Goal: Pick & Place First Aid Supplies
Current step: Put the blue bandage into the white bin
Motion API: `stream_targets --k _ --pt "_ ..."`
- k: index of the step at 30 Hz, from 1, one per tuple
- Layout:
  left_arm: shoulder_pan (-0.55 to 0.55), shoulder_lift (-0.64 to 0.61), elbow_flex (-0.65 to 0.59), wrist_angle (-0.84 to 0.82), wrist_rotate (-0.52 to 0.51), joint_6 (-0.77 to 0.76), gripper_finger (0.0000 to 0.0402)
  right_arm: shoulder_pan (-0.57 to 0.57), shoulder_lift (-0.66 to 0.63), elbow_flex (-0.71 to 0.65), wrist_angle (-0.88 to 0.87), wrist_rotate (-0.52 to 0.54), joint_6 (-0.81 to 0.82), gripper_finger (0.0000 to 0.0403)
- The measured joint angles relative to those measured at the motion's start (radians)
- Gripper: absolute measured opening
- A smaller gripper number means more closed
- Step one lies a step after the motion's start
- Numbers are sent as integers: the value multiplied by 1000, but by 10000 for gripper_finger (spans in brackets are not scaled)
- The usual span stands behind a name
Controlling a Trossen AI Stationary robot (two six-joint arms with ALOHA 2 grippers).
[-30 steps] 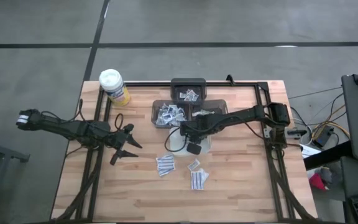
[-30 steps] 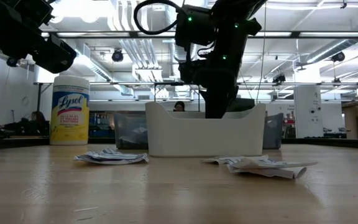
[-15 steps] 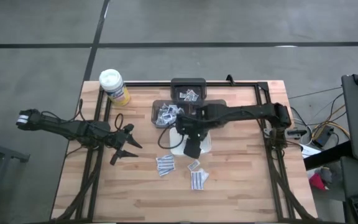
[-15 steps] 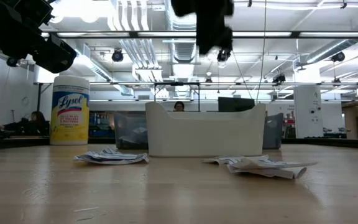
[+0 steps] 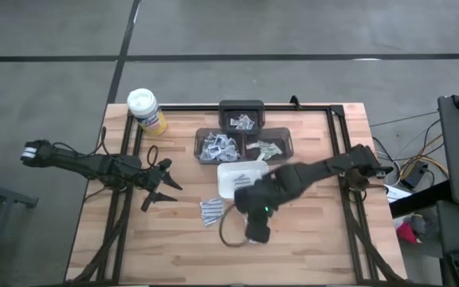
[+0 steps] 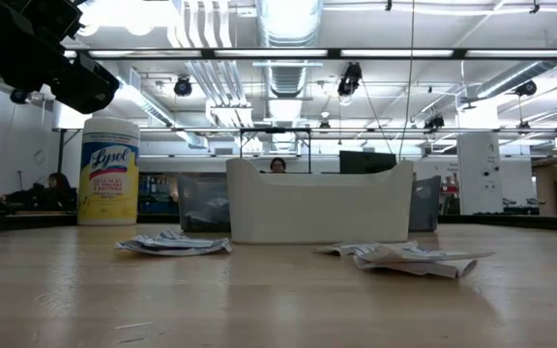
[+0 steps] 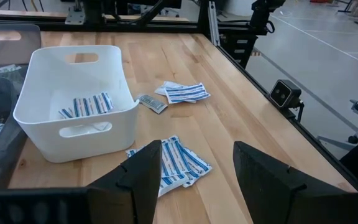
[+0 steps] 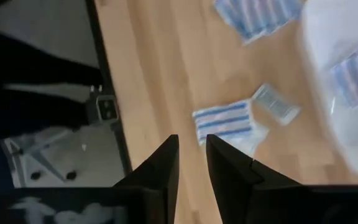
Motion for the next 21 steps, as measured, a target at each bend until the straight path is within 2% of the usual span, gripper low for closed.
stream_targets --k 9,17,21 --pt "0 0 0 0 0 0 197 133 8 -135 103 12 -9 86" --pt "0 0 0 -1 0 -1 197 152 40 -280 265 14 -13 77" --pt "0 1 0 -3 0 -2 197 151 86 -302 302 14 -39 81"
